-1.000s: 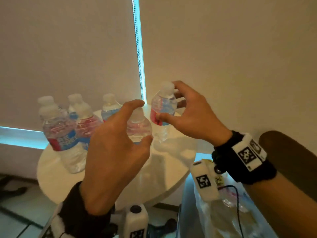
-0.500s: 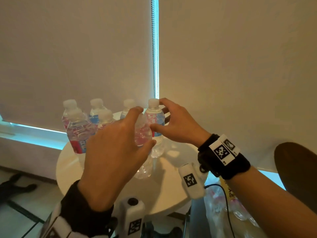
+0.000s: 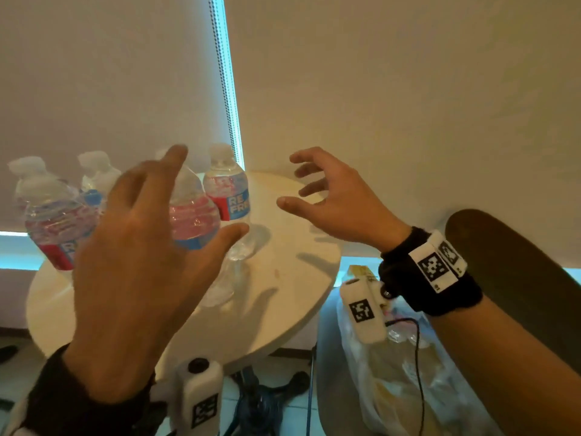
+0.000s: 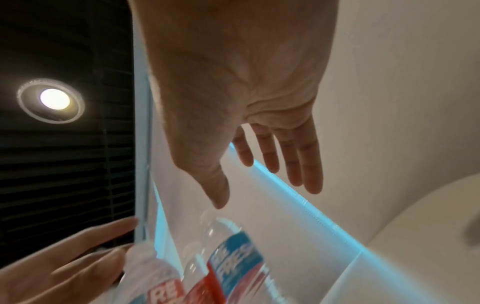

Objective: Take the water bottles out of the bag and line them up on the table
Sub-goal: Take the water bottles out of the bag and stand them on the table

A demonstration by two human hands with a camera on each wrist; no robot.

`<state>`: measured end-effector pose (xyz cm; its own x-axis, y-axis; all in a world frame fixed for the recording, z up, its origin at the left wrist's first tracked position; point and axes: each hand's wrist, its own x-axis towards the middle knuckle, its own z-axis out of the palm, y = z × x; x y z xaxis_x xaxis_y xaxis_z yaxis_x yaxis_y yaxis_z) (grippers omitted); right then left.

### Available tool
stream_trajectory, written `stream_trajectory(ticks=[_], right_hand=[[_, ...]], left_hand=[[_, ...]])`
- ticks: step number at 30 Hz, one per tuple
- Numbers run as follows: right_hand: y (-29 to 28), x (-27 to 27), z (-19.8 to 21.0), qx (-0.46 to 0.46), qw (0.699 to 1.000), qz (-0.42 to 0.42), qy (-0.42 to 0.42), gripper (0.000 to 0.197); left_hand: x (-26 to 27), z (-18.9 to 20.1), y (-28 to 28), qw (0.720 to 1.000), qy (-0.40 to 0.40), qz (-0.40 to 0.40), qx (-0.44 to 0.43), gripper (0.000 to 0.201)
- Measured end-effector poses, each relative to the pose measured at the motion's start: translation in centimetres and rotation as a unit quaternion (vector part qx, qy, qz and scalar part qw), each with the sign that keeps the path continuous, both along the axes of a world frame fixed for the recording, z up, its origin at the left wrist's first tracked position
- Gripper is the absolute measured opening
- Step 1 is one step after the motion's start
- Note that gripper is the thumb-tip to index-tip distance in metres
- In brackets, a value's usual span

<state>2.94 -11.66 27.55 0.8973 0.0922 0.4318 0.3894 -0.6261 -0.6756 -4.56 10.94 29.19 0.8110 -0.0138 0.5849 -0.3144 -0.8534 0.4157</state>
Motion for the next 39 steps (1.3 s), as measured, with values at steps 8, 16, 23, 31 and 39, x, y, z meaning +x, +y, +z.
stream_trajectory(ticks=[8,16,23,31,39], right_hand=[[-13.1,-7.3,-10.5,0.093,0.975,-0.184,0.078,0.028],[-18.6,-12.5,-26.8,0.058,0.908,-0.270,0.315,0.022],[-20.2,-11.0,-32.6,0.135,0.898,-0.321,0.269,0.059],[-20.9,-8.0,-34.3,0.150,0.877,-0.369,0.269,0.099],[-22.3,-7.0,-34.9,0.139,0.871,-0.434,0.184,0.056]], left_hand=[[-3.9,-7.0,-8.5,0.954,-0.103,-0.278,-0.044,0.016],[-1.6,-22.0,-22.6,0.880,0.311,-0.358,0.026,0.023],[4.0,-30.1,-29.8,0.911,0.306,-0.253,0.109,0.024],[6.5,-34.2,-33.5,0.888,0.383,-0.253,0.009,0.045],[6.6,-32.0,-33.8,0.883,0.404,-0.228,-0.078,0.035]])
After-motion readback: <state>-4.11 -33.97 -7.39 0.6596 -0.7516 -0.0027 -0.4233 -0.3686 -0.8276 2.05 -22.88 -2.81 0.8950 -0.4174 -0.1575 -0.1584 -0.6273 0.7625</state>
